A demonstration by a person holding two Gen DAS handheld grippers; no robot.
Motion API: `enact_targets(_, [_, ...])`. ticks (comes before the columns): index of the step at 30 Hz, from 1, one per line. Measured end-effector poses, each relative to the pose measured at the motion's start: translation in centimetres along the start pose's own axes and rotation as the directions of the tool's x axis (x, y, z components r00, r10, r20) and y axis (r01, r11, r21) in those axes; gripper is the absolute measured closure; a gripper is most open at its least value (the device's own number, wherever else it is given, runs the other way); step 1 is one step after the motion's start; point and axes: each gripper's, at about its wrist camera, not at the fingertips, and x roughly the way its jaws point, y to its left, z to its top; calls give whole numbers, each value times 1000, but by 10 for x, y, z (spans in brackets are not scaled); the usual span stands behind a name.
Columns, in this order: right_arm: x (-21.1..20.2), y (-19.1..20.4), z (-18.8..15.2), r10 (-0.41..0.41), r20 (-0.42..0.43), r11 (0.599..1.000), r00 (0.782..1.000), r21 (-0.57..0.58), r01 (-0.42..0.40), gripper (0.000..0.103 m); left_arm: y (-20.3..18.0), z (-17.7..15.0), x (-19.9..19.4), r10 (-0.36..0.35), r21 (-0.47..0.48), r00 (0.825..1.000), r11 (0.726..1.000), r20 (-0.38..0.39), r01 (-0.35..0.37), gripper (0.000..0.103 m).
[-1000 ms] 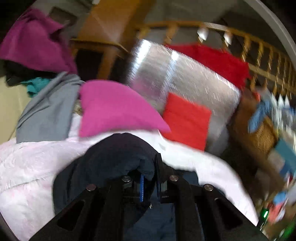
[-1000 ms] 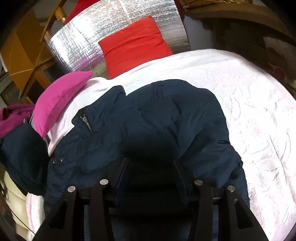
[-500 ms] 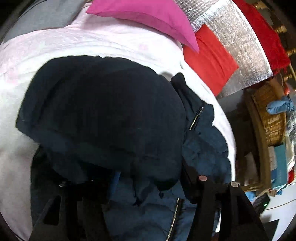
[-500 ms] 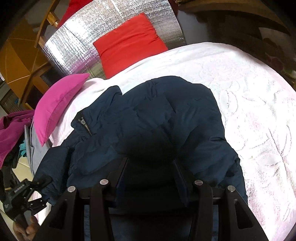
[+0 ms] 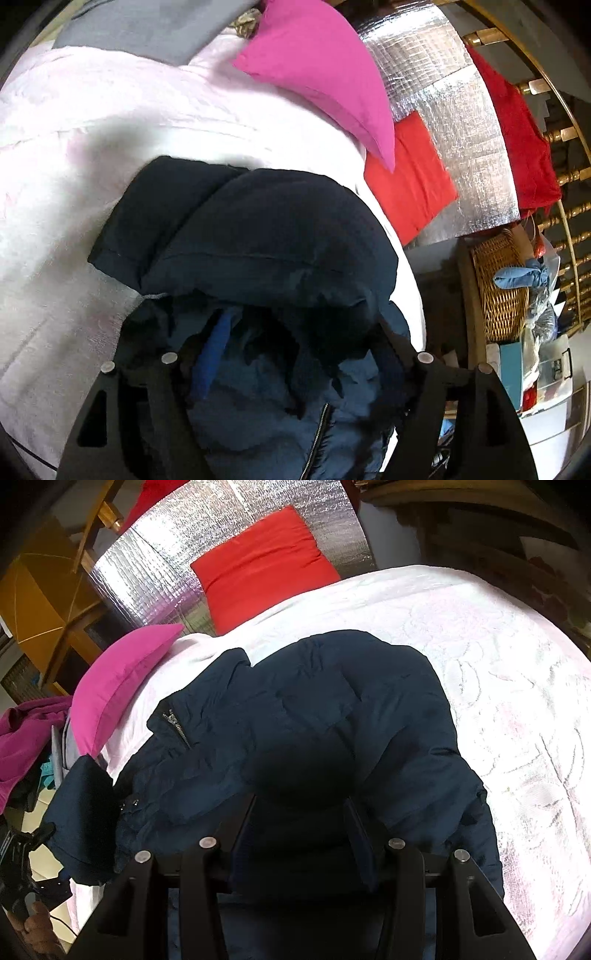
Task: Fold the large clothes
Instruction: 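Fold the held sleeve with the left tool across the jacket toward the right tool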
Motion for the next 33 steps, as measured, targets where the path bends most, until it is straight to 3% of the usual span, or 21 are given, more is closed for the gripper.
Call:
enact_targets(5, [-2, 1, 0, -1, 8, 1000, 1000, 0, 1, 52, 9, -1, 1, -63, -69, 997, 996, -44, 60, 27])
enact_targets(12, [2, 2, 0, 6, 2, 1000, 1000, -15, -6, 54, 7, 0, -13, -141, -52, 987, 989, -81, 137, 23])
enact_targets(16, [23, 0, -3, -40, -85, 999, 996, -17, 39, 56, 14, 7, -2, -109, -82, 993, 991, -56, 104, 21])
enact_targets(21, [24, -5, -1, -17, -94, 1000, 995, 12, 18, 56, 35, 11, 7, -74, -186, 996, 981, -59, 62, 21])
enact_targets(25, [24, -4, -1, -20, -98, 1000, 995, 4, 21, 55, 57, 15, 4, -40, -288, 999, 957, -13, 34, 21])
enact_targets(33, [26, 1, -4, -42, -91, 999, 995, -28, 40, 54, 92, 22, 11, -74, -387, 996, 918, 57, 90, 23])
